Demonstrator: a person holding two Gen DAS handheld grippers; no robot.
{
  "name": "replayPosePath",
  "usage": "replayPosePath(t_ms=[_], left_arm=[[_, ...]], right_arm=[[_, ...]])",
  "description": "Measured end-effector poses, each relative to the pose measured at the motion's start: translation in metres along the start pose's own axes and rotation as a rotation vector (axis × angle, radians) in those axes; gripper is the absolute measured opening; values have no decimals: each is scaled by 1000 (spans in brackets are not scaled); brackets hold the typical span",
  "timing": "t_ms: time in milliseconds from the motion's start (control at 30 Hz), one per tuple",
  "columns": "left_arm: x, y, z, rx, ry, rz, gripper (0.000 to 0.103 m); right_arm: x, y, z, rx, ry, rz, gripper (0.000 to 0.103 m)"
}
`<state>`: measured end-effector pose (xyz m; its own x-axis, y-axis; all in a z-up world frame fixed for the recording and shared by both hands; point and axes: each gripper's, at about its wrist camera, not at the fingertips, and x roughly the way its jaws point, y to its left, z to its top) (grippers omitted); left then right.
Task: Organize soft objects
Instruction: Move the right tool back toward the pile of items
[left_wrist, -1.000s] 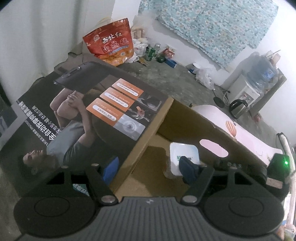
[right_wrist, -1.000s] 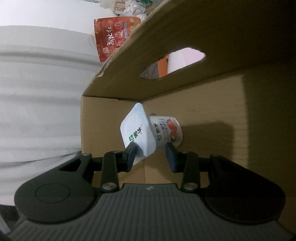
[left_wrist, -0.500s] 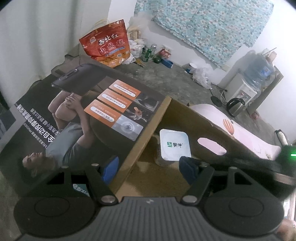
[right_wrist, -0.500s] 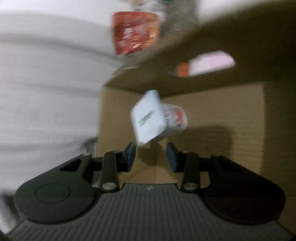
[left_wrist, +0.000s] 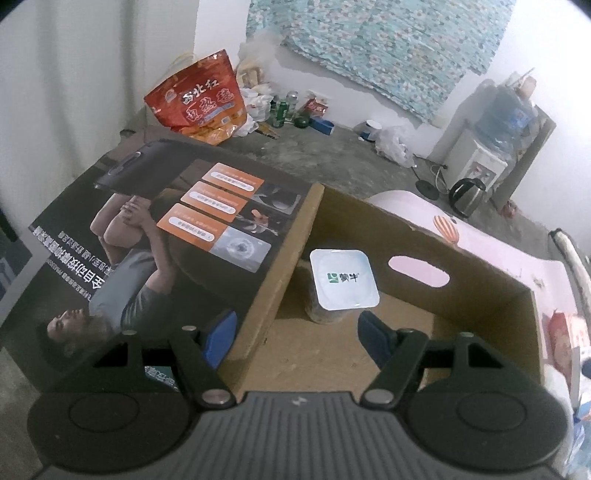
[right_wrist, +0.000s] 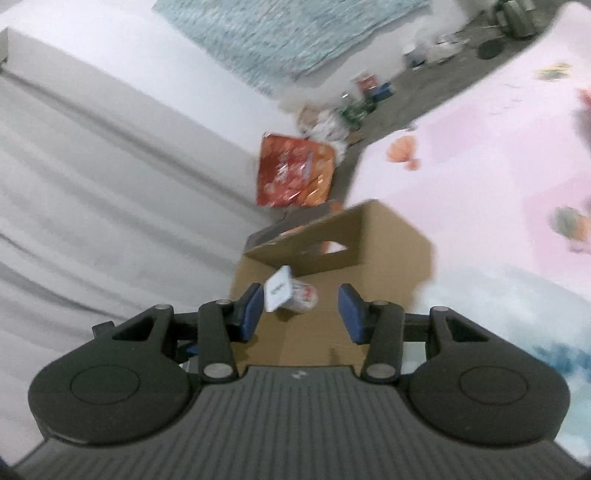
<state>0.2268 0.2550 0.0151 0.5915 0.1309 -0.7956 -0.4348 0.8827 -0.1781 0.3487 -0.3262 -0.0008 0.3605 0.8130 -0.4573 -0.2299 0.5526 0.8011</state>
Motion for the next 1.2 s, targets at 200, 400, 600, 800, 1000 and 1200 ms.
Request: replayPosePath(t_ms=[200,400,600,800,1000,1200], left_arm=[[3,-6,-2,2,-3,-11,86],[-2,8,-1,-105,1,-52,90],[-37,14,-9,-138,-92,-42,90],[-95,-4,-36,-48,-189,-53,90],[-151,-51,-98,136,-224,-131,91],[-202,-96,-166,287,-277,-335,95]], right_arm=[[-37,-45,-30,80,-47,-9,47],[-80,-66,-66,116,-99,-35,50],[-127,-74,-89,53,-174,-115,56],[-179,-76,-124,-34,-275,-224,64],[-213,-104,-175,-16,-324,-299,65],[-225,-126,-222,25,-327,-301,65]])
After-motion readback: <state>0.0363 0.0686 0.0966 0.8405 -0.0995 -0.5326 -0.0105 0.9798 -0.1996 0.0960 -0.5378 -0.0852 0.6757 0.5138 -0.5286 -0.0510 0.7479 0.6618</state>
